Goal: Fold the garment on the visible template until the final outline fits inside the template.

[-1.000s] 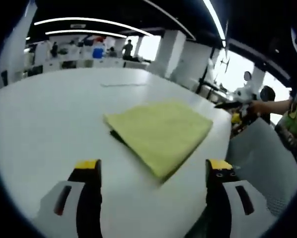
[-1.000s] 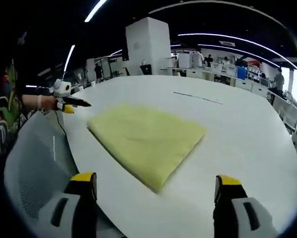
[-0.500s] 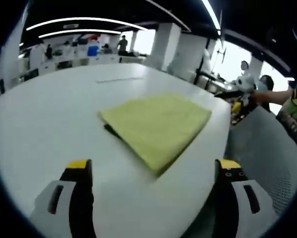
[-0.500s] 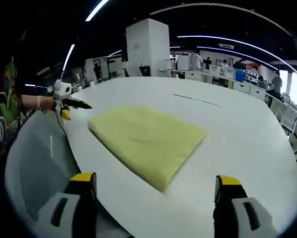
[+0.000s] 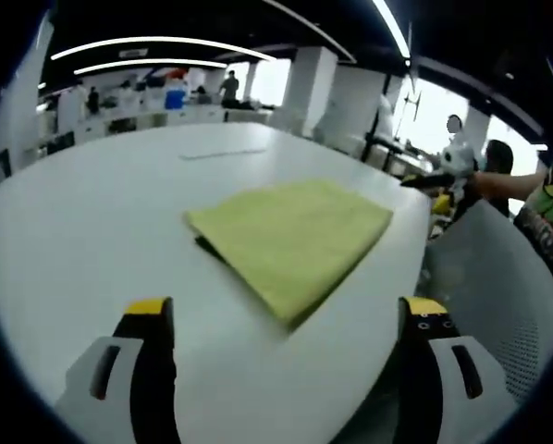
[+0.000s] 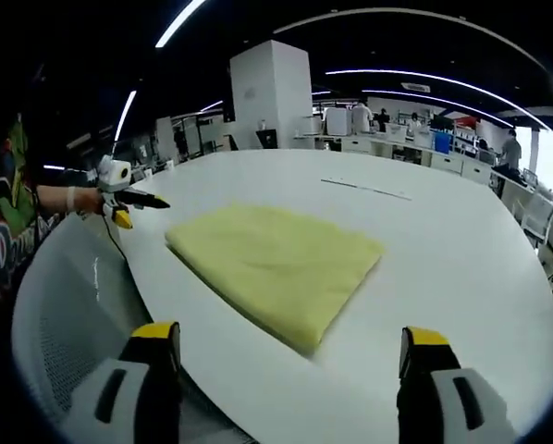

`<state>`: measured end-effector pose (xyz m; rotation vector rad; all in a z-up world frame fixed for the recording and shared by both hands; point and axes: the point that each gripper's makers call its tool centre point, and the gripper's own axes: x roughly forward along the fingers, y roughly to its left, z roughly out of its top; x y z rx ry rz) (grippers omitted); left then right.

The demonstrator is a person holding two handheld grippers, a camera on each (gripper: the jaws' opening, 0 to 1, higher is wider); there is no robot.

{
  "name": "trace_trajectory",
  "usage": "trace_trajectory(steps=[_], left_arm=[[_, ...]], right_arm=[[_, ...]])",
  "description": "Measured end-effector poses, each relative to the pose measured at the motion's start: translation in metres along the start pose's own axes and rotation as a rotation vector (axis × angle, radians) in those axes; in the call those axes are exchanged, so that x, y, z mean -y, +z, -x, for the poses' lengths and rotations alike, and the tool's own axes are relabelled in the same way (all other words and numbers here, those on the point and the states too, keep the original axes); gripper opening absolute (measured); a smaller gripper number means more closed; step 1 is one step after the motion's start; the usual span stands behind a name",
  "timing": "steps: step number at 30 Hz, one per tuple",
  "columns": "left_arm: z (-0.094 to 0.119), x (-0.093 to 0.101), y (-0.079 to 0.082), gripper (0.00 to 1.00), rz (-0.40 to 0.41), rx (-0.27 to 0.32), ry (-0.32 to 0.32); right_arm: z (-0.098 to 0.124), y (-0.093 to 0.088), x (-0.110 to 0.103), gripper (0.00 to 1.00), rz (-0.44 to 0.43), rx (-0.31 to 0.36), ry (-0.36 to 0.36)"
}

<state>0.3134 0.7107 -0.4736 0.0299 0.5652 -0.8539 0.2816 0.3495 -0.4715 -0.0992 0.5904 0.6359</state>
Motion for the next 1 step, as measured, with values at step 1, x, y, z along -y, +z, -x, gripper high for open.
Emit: trace_trajectory(steps=[1], left_arm=[[0.0, 0.0001, 0.0007, 0.96, 0.003, 0.003, 0.002]], right_arm=[[-0.0003, 0.0002, 0.0, 0.99, -0.002, 0.001, -0.001]])
